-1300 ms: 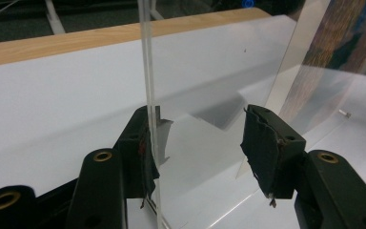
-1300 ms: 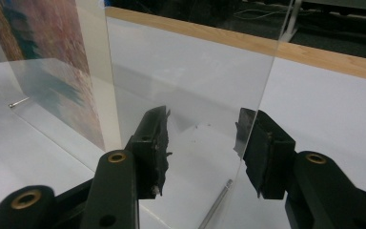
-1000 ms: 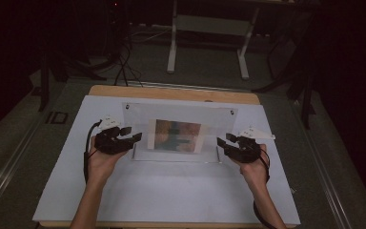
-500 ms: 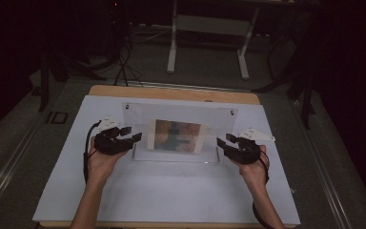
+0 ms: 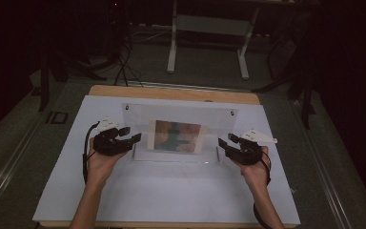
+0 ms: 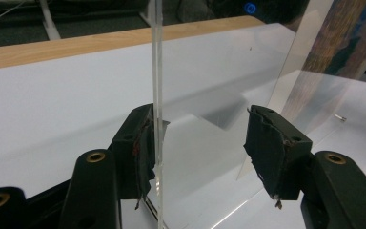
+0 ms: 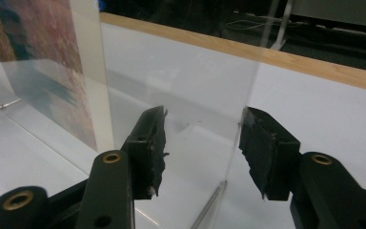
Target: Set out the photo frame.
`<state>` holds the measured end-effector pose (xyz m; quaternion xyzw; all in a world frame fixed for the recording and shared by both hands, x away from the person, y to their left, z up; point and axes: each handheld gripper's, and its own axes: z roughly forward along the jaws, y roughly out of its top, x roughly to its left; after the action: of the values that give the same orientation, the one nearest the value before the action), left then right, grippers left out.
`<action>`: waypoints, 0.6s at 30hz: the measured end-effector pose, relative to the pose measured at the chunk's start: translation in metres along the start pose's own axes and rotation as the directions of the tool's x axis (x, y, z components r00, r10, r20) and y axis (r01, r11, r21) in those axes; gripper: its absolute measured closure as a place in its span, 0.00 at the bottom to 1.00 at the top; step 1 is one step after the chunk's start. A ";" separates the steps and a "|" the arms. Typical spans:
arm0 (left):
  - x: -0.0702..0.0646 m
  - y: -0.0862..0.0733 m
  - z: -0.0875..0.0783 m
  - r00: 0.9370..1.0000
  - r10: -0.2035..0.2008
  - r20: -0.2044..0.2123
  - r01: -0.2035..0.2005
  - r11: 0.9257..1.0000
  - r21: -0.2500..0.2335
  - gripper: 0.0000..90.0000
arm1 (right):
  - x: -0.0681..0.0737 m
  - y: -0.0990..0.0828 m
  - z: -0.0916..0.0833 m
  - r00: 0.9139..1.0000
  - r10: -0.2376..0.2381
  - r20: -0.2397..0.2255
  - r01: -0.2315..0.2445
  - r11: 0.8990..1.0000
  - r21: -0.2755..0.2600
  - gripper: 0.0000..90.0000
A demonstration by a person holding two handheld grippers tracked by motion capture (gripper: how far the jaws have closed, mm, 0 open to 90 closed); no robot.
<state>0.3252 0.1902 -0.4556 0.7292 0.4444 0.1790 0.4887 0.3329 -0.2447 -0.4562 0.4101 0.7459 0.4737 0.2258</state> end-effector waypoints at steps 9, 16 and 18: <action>0.003 0.002 -0.011 1.000 -0.001 0.002 0.001 1.000 -0.027 0.49 | -0.008 0.001 -0.016 1.000 0.013 -0.005 -0.013 1.000 -0.012 0.55; 0.008 0.001 -0.027 1.000 0.010 0.014 -0.009 0.998 -0.069 0.52 | -0.016 -0.004 -0.021 1.000 0.025 0.004 -0.025 1.000 -0.002 0.55; 0.009 0.001 -0.031 1.000 0.006 0.012 -0.005 0.997 -0.078 0.52 | -0.018 -0.004 -0.023 1.000 0.025 0.005 -0.025 1.000 -0.004 0.55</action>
<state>0.3090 0.2152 -0.4421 0.7117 0.4322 0.1931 0.5190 0.3252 -0.2727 -0.4508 0.4202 0.7391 0.4770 0.2228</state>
